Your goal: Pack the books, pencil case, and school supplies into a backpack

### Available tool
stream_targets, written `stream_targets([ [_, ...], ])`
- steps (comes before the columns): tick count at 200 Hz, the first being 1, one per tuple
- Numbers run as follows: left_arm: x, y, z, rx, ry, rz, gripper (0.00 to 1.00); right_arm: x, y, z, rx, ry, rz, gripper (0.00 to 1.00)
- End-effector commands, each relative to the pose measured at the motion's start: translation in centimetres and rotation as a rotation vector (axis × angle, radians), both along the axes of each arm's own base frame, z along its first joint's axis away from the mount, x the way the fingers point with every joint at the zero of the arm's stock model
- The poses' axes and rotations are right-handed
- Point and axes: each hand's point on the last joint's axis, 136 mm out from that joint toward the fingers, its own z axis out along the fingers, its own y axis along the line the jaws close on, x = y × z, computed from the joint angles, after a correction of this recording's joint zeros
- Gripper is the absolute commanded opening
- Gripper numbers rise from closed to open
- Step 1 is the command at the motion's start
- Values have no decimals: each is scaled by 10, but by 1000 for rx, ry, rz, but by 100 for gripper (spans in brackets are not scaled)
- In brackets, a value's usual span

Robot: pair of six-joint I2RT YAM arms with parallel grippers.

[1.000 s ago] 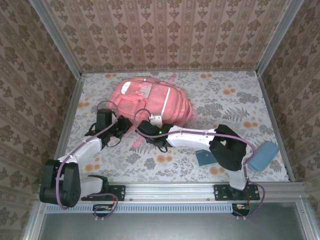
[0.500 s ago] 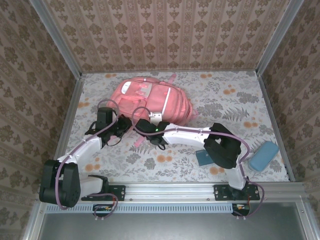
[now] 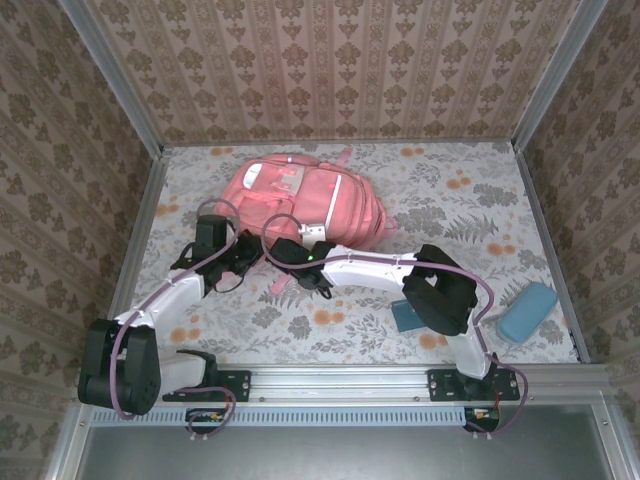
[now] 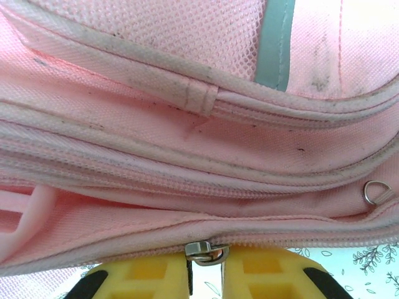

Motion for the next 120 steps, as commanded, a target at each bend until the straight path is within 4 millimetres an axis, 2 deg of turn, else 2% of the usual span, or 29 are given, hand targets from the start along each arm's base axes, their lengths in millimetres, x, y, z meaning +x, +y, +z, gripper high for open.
stream_targets([
  [1,12,-7,34,-18,-102,-34,0,3,-10,7,-81,-16,10,19],
  [30,12,-7,34,-16,-99,-34,0,5,-12,3,-115,-14,26,26],
  [72,12,-9,35,-21,-98,-42,0,13,11,2,-122,-32,160,41],
  [96,12,-9,35,-22,-95,-41,0,19,13,4,-140,-55,170,40],
  [120,12,-8,32,-20,-88,-38,0,24,8,4,-158,-73,145,31],
])
